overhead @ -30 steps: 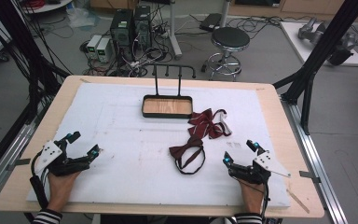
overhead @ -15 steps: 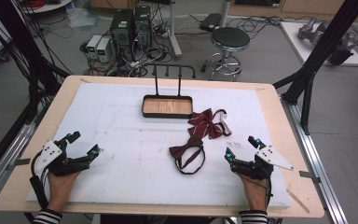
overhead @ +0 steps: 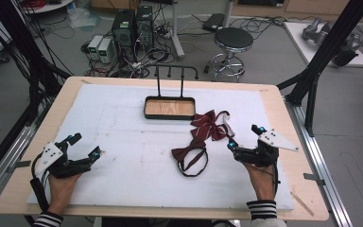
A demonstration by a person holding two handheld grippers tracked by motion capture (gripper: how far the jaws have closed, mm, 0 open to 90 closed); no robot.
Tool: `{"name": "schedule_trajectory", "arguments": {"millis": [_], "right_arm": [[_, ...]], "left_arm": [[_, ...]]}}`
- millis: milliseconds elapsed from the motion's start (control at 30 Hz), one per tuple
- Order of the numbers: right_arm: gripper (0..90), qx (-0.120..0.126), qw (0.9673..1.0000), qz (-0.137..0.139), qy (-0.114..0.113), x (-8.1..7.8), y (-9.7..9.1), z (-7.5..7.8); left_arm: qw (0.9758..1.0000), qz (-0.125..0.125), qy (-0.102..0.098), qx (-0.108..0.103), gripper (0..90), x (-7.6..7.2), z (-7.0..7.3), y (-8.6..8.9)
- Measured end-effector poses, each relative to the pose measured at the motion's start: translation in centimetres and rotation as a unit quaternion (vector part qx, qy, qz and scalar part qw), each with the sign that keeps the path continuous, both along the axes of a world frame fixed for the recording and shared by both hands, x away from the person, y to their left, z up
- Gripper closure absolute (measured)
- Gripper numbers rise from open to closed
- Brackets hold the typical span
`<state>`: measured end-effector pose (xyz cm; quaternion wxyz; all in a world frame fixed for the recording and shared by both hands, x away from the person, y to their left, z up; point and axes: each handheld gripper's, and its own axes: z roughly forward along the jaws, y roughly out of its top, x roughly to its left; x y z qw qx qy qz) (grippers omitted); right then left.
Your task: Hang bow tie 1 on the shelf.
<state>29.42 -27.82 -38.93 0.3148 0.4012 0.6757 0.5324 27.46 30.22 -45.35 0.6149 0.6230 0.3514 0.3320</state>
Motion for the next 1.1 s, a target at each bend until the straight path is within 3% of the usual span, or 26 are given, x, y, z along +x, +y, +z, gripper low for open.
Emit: {"name": "schedule_trajectory", "arguments": {"millis": [400,733,1100], "right_arm": [[3.2,-0.033,0.9974,0.007,0.064,3.4,1.1,1.3],[3.2,-0.073,0.9909,-0.003,0.114,6.6,1.9,2.3],[3.2,-0.086,0.9854,-0.008,0.147,9.1,2.9,2.2]], "left_arm": [[1.0,0.0,0.0,-0.001,10.0,0.0,0.0,0.1],[1.0,0.0,0.002,-0.002,10.0,0.1,0.0,0.1],[1.0,0.0,0.002,-0.004,10.0,0.0,0.0,0.1]]}}
